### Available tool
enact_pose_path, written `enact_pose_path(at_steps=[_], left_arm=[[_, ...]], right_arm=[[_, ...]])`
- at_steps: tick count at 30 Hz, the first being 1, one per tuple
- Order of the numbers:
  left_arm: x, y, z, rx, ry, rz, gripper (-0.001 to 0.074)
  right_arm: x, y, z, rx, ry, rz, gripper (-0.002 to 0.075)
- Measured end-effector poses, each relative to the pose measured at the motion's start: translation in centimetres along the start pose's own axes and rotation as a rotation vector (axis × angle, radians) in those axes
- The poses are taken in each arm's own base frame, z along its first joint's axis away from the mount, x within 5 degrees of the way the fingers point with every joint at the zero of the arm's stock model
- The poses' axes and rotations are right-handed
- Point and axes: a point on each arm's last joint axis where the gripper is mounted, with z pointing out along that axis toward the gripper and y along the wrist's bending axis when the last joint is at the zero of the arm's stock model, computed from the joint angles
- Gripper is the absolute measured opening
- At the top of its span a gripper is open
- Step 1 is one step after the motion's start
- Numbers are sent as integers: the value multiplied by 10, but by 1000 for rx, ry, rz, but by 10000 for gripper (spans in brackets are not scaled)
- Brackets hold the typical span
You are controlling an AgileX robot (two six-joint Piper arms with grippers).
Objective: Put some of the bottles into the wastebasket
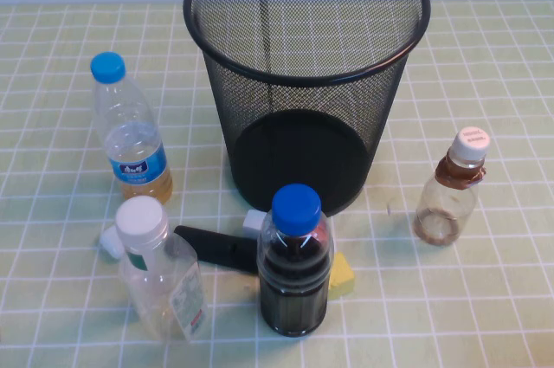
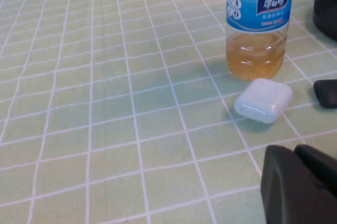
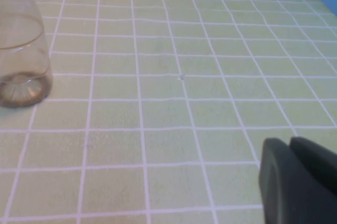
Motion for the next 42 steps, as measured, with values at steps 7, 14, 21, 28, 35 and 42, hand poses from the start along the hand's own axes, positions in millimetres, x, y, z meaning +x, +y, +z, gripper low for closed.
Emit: enact_pose_path(at_steps=[7,14,21,28,35,42], left_arm=[[0,0,0,0,0,0,-5],[0,0,0,0,-4,0,-5],[-6,0,0,-2,-62,0,-5],[-29,1,-5,-10,-321,0,-5],[-51,2,-15,-18,-592,0,-5],[-63,2,-26,-18,-769,-15,-5]], right_arm=[[0,0,0,0,0,0,-10],[0,0,0,0,0,0,-10],[-2,0,0,-2,-29,0,-9],[-29,2,-5,-31,-324,35,-9],[-53,2,-17,-52,-625,81,-10],[-69,2,-32,-62,-863,90,-10]])
